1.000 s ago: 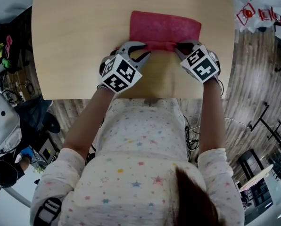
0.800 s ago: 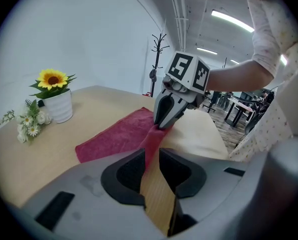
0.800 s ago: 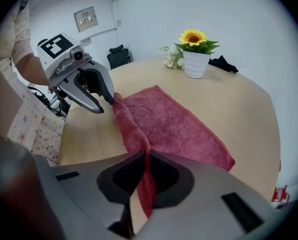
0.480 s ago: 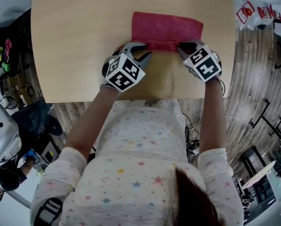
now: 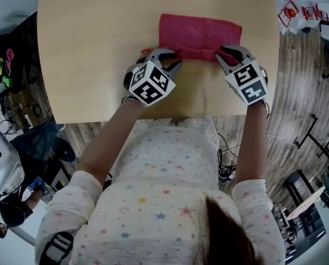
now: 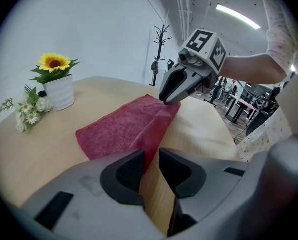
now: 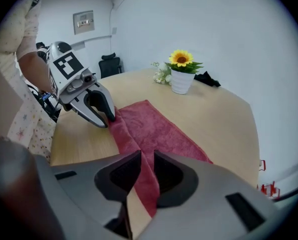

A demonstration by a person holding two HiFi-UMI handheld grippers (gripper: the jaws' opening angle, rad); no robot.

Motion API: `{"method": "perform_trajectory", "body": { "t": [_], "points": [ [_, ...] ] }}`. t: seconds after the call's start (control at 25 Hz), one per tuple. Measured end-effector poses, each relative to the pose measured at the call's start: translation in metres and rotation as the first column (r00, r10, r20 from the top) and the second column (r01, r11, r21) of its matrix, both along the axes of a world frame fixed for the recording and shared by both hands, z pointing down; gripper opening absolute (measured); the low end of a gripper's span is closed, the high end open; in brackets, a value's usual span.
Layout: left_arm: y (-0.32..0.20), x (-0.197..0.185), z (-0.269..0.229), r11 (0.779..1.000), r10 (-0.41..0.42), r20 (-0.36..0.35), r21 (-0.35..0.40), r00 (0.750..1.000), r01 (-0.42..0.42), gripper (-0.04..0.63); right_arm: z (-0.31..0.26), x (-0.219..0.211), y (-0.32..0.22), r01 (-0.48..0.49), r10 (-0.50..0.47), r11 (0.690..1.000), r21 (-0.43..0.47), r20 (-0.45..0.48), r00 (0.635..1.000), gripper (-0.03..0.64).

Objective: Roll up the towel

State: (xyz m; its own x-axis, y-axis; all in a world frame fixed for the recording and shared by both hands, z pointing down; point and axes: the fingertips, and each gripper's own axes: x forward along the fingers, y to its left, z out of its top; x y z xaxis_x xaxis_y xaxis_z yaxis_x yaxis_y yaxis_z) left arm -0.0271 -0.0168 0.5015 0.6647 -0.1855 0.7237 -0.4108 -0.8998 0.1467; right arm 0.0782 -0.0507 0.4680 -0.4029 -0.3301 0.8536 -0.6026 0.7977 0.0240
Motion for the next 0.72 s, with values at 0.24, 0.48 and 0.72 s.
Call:
{"method": "perform_trajectory", "body": {
  "t": [0.24,0.48,0.72],
  "points": [
    [-0.001,0.001,0.001,1.0,-0.004,-0.001,-0.004,1.0,0.004,0.091,-0.004,-0.016,0.022,0.088,-0.088,0.993,0.078,-0.002,0.996,0.103],
    [-0.006,0.003,0.001,0.999,-0.045,0.013,-0.008,0.999,0.045,0.092,0.019,-0.009,0.034,0.2,-0.19,0.976,0.089,-0.109,0.976,0.143],
    [-0.009,0.002,0.003,0.995,-0.101,0.035,-0.011,0.994,0.101,0.092,0.032,-0.001,0.029,0.292,-0.283,0.955,0.05,-0.134,0.95,0.155]
  ]
}}
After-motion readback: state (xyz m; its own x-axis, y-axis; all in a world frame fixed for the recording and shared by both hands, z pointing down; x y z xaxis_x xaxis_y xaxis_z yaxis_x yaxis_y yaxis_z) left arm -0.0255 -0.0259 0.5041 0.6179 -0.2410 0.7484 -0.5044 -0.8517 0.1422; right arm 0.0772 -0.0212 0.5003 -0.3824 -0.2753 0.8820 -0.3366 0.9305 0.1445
